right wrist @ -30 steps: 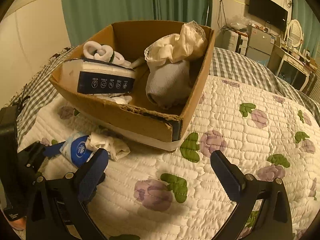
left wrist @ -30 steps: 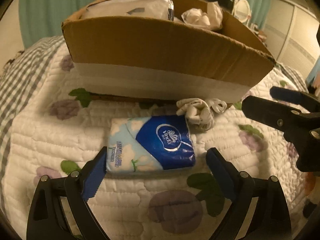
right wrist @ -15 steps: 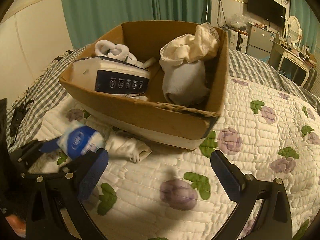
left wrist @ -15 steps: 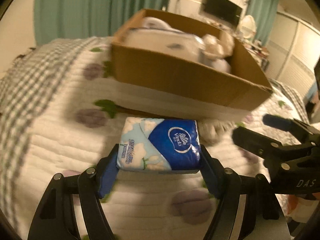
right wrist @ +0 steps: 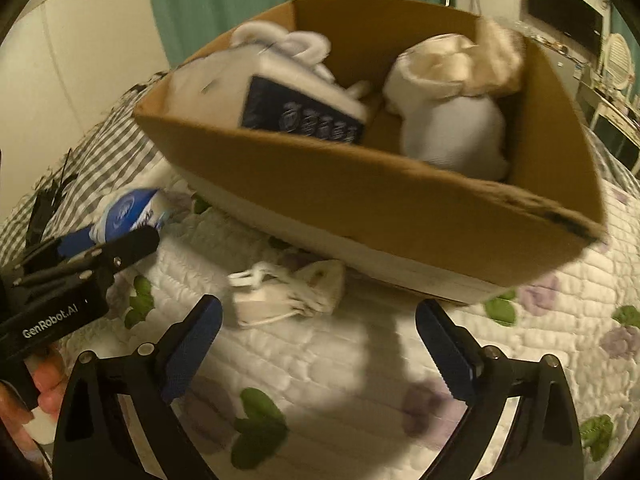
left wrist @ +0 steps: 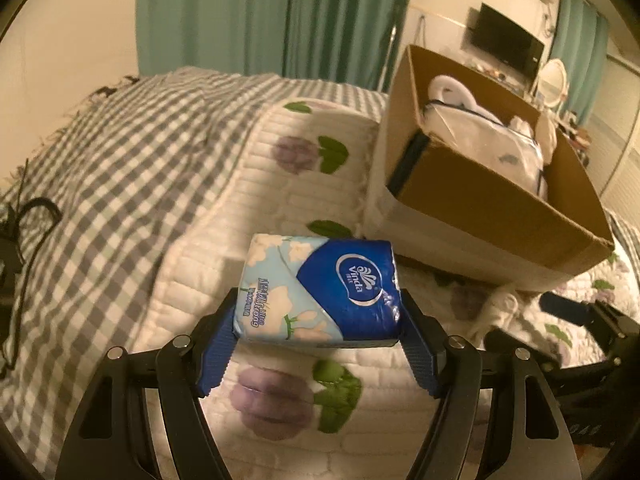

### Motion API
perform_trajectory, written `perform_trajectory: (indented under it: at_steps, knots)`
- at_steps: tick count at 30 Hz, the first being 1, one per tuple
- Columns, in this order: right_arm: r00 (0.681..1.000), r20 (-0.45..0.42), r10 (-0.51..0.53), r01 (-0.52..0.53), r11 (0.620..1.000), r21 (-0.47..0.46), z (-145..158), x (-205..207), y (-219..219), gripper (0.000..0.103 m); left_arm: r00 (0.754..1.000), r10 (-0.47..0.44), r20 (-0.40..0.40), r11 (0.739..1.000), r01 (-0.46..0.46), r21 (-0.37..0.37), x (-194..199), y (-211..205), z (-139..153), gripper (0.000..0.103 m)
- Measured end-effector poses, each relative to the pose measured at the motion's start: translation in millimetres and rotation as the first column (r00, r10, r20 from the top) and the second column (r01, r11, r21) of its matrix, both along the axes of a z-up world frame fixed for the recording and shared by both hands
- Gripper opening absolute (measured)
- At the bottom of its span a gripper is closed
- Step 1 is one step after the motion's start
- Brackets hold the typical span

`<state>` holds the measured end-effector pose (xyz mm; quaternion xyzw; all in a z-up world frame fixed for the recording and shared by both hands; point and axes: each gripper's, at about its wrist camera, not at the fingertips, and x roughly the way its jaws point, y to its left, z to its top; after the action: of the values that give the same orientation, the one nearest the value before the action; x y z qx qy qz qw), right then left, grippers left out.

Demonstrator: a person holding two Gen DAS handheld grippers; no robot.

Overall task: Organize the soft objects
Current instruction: 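Grasp the blue tissue pack with the left tool while the right tool grasps the white cloth, then carry tissue pack and white cloth over the box and lower them in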

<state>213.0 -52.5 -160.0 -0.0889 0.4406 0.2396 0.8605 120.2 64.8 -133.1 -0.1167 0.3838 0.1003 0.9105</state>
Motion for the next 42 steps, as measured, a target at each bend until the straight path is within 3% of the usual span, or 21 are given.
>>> perform_trajectory:
  at_steps: [4, 9, 18, 24, 32, 42]
  knots:
    - [1.000, -0.007, 0.015, -0.015, 1.000, -0.010, -8.0, 5.5, 11.4, 0.087, 1.000, -0.004, -0.001, 1.000, 0.004, 0.006, 1.2, -0.9, 1.1, 0.072]
    - [1.000, -0.022, 0.012, -0.012, 1.000, 0.001, -11.7, 10.4, 11.5, 0.057, 1.000, -0.015, -0.007, 1.000, 0.015, 0.017, 5.6, -0.7, -0.8, 0.072]
    - [0.999, 0.005, 0.034, -0.034, 0.999, 0.009, -0.8, -2.9, 15.8, 0.055, 0.999, -0.038, 0.002, 0.998, 0.038, 0.052, 0.4, -12.5, 4.1, 0.072]
    - [0.999, 0.050, -0.005, 0.005, 1.000, 0.012, 24.5, -24.6, 5.9, 0.055, 0.995, -0.084, 0.046, 0.993, 0.079, 0.091, -14.4, -24.8, 26.3, 0.072]
    - [0.993, 0.079, -0.090, 0.087, 0.995, 0.041, 74.0, -63.0, -19.9, 0.054, 0.984, -0.146, 0.101, 0.974, 0.125, 0.189, -49.4, -45.8, 69.0, 0.072]
    - [0.965, 0.235, -0.118, 0.104, 0.992, 0.069, 170.5, -110.8, -43.2, 0.054, 0.947, -0.225, 0.230, 0.958, 0.172, 0.228, -86.7, -59.2, 146.4, 0.072]
